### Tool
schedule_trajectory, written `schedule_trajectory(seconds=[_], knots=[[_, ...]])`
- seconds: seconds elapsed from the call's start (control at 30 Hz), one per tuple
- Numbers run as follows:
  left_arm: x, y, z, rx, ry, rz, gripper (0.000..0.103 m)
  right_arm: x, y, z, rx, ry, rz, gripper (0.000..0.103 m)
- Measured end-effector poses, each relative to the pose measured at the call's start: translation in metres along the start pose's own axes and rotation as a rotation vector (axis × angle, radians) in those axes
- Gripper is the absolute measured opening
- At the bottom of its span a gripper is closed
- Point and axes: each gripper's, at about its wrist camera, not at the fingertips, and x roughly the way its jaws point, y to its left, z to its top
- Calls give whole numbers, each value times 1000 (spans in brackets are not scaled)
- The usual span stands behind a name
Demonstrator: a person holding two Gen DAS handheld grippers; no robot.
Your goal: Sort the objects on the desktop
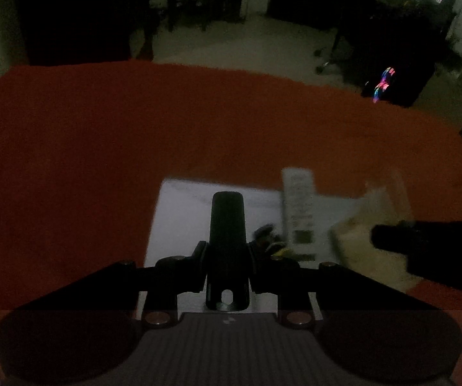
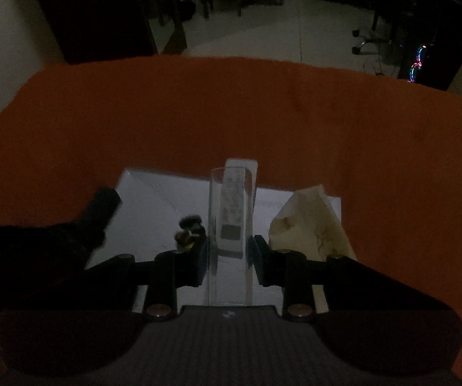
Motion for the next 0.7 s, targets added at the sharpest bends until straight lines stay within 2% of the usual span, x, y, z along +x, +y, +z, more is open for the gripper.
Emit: schedule_trajectory(seconds=[0.07,0.2,0.3,0.4,0.53,0.7], knots=[[-14,-2,3,0,-27,6,21,-12,-2,1,-2,-10,15,32],[-31,0,5,-15,-47,-28,21,-37,-11,4,0,-21,28,32],[-34,-1,2,-24,2,-68,21,-48,-14,-2,16,-24,41,32],[-42,-6,-7,-4,9,-84,21,-66,-12,-11,1,-28,53,32],[-55,-13,-24,32,4,-115,21,-81,-10,-29,-21,-21,66,32],[-72,-17,-63,49,15,-156,21,-92,-11,-60,-36,-2,94,32]])
